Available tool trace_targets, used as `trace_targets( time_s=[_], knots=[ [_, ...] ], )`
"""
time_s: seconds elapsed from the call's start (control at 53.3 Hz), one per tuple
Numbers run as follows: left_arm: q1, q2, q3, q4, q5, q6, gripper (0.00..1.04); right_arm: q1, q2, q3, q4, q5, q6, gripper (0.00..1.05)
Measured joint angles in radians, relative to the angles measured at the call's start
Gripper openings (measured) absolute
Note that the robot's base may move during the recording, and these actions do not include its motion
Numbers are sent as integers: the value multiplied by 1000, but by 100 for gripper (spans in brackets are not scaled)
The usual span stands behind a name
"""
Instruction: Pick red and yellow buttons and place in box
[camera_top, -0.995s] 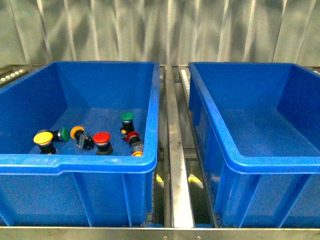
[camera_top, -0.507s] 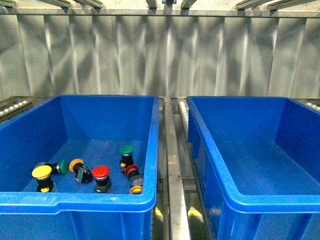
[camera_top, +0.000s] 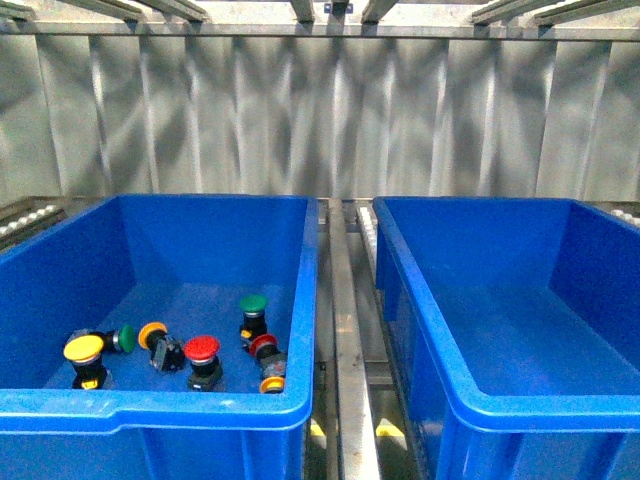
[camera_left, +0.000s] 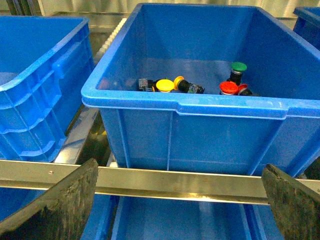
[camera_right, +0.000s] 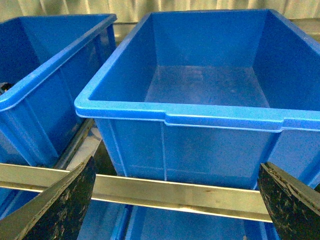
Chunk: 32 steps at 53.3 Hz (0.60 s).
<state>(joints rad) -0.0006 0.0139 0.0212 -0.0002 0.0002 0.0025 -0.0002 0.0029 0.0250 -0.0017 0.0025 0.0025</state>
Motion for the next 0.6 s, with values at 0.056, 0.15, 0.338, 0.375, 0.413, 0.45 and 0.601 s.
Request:
trace_targets(
  time_s=[0.056,0.15,0.338,0.375,0.413,0.45,0.601],
  knots=[
    [0,0,0,0,0,0,97,0,0,0,0,0,0,98],
    [0,0,0,0,0,0,97,0,0,0,0,0,0,98],
    [-161,388,130,87,-682,-129,97,0,-1,0,0,0,0,98],
    [-154,496,175,185,-773,-110,97,0,0,0,0,-2,0,98],
    [-137,588,228,267,-784,-92,97,0,0,0,0,-2,0,98],
    [-115,704,312,359,-747,-71,97,0,0,0,0,-2,0,98],
    [-87,932,534,354,-626,-66,97,0,0,0,0,-2,0,98]
  ],
)
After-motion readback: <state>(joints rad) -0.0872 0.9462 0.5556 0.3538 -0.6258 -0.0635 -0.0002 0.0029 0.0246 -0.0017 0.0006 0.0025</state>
